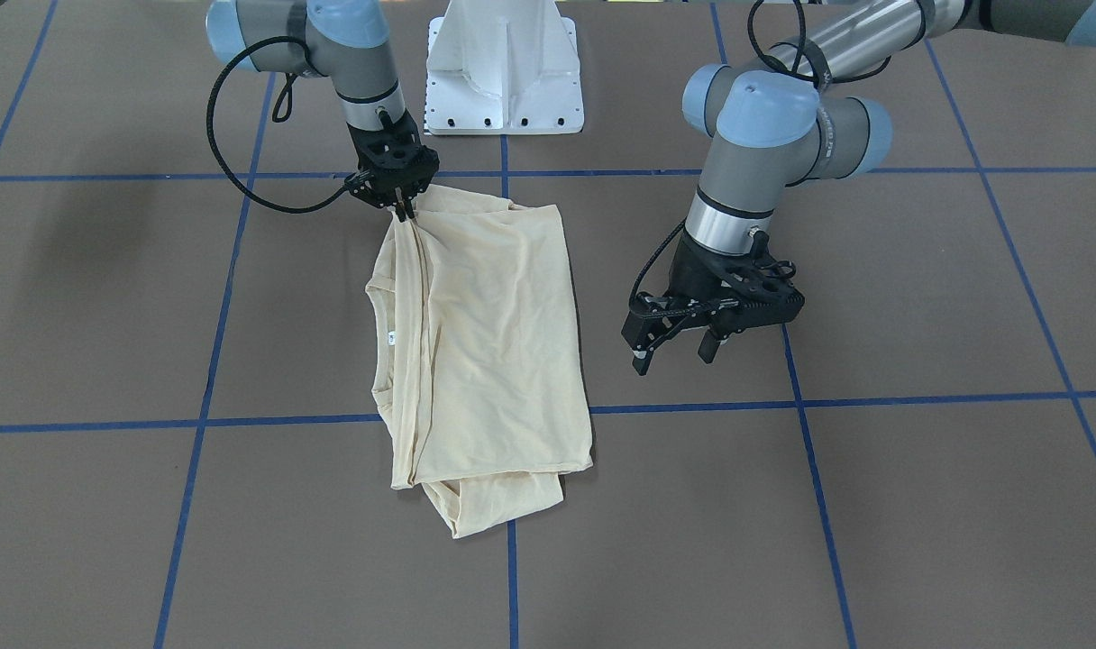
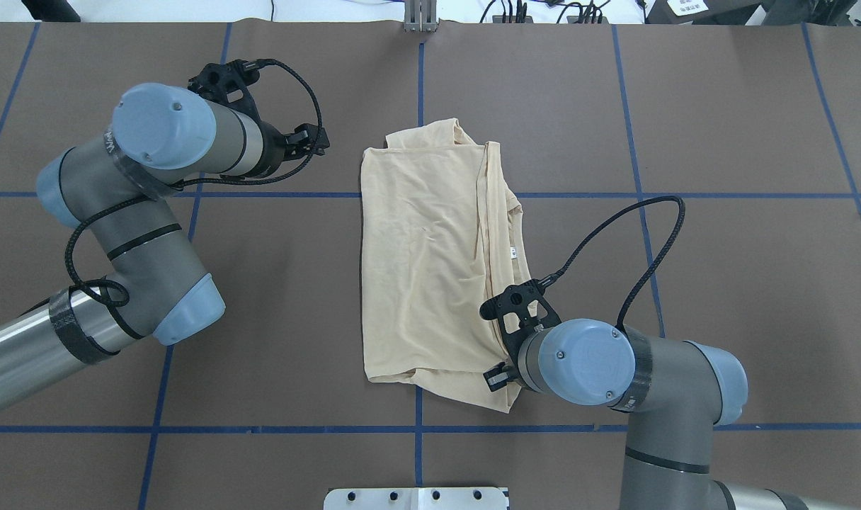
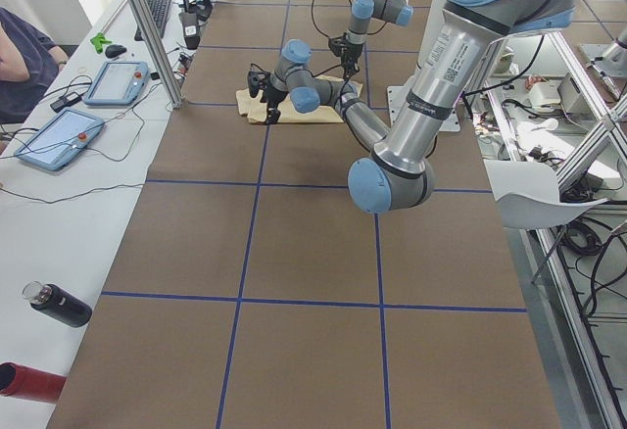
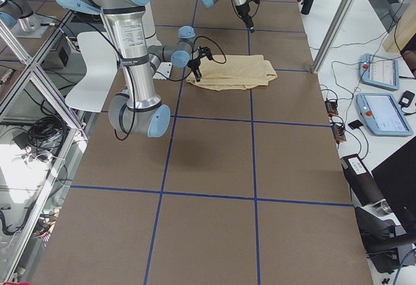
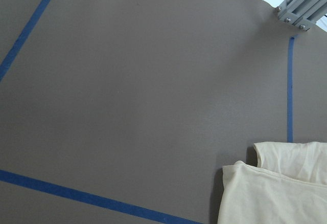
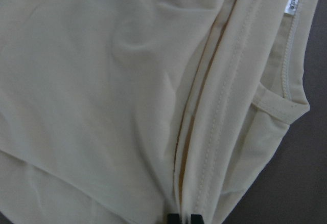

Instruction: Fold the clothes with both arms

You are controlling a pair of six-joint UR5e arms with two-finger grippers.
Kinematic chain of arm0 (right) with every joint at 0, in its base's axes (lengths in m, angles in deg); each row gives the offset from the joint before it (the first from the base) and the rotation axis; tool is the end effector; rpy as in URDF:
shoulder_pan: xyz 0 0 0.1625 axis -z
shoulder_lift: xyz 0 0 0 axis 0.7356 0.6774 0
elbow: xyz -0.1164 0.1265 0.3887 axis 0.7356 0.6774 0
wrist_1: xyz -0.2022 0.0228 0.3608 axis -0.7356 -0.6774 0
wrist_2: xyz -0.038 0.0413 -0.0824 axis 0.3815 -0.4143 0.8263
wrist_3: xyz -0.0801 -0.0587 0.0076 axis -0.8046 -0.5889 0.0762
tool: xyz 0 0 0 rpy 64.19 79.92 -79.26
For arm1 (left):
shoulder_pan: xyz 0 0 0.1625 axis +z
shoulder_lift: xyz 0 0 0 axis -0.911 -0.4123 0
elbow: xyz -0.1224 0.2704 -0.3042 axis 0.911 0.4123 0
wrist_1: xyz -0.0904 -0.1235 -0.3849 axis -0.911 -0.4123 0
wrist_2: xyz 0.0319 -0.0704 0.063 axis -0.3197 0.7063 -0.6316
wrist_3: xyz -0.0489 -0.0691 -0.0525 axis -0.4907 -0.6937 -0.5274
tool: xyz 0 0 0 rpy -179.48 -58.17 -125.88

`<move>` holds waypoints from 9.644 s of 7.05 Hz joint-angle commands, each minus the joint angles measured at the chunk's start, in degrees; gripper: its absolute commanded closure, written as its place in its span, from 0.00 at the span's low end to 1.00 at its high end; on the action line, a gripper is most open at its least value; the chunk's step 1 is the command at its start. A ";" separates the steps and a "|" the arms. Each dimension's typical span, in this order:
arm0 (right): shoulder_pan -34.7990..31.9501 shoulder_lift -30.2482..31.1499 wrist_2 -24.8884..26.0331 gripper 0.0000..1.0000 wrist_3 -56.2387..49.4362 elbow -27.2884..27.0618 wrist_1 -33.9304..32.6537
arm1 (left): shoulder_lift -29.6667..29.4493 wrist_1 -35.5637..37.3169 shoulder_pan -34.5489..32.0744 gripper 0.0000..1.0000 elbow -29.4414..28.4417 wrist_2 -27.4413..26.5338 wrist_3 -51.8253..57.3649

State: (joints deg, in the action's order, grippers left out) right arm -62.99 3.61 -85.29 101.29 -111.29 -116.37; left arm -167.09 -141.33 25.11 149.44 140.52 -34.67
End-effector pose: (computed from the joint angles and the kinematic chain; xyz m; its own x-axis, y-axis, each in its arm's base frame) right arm -0.5287 -0.2808 0.3000 0.6684 -0.4164 0.6163 0.1938 0.8975 0.3961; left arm 0.4365 -0.5311 0.2639 0.4655 -0.2249 -0.8560 0.5003 0.8647 0.0449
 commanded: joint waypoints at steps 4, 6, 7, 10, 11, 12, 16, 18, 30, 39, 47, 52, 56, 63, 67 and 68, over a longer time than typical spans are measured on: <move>-0.63 1.69 -4.13 1.00 6.45 -1.39 -0.13 | -0.16 -0.52 0.02 0.00 -1.36 -0.18 -0.07; -0.89 3.53 -6.77 1.00 12.97 -1.48 -0.22 | -0.25 -0.43 0.11 0.00 -1.36 -0.18 -0.07; -2.46 4.50 -9.83 1.00 13.78 -1.39 -0.13 | -0.25 -0.43 0.11 0.00 -1.36 -0.18 0.02; -8.53 3.81 -16.71 0.01 13.88 -1.56 -0.04 | -0.33 -0.43 0.11 0.00 -1.45 -0.27 0.10; -9.24 3.89 -16.63 0.00 13.79 -2.09 -0.04 | -0.33 -0.52 0.11 0.00 -1.45 -0.27 0.10; -10.12 3.63 -16.19 0.00 13.79 -2.09 0.04 | -0.42 -0.60 0.11 0.00 -1.63 -0.19 0.10; -13.90 -6.90 -11.00 0.00 9.85 7.99 0.13 | -0.42 -0.69 0.02 0.00 -1.80 -0.27 0.19; -14.96 -7.00 -11.00 0.00 6.60 10.29 -0.13 | -0.42 -0.69 0.02 0.00 -2.07 -0.18 0.11; -16.35 -7.45 -13.27 0.00 2.90 16.28 -0.22 | -0.69 -0.78 0.11 0.00 -2.59 -0.18 0.02; -23.04 -17.45 -13.65 0.00 -1.50 23.71 4.84 | -0.60 -2.97 0.02 0.00 -3.12 -0.18 0.81; -22.77 -17.99 -16.78 0.00 -3.08 31.49 5.33 | -0.77 -2.98 0.02 0.00 -3.74 -0.10 0.63; -24.28 -14.83 -18.91 0.00 -3.52 29.81 5.32 | -0.86 -4.47 0.11 0.00 -4.62 -0.10 0.63; -25.86 -15.26 -20.49 0.00 -3.43 29.72 5.41 | -0.60 -4.56 -0.07 0.00 -4.62 -0.18 0.63; -26.03 -14.97 -22.69 0.00 -0.62 25.29 6.02 | 0.63 -9.48 -0.16 0.00 -4.27 1.39 0.72; -25.94 -21.41 -16.91 0.00 -4.82 36.03 6.20 | 0.11 -9.22 0.02 0.00 -3.74 1.22 0.81; -25.94 -22.64 -16.46 0.00 -5.19 37.53 6.20 | 0.19 -9.22 0.02 0.00 -3.82 1.22 0.81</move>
State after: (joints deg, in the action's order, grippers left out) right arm -88.91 -17.55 -102.90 97.12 -75.92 -110.21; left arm -166.86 -150.59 25.10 145.65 141.77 -33.87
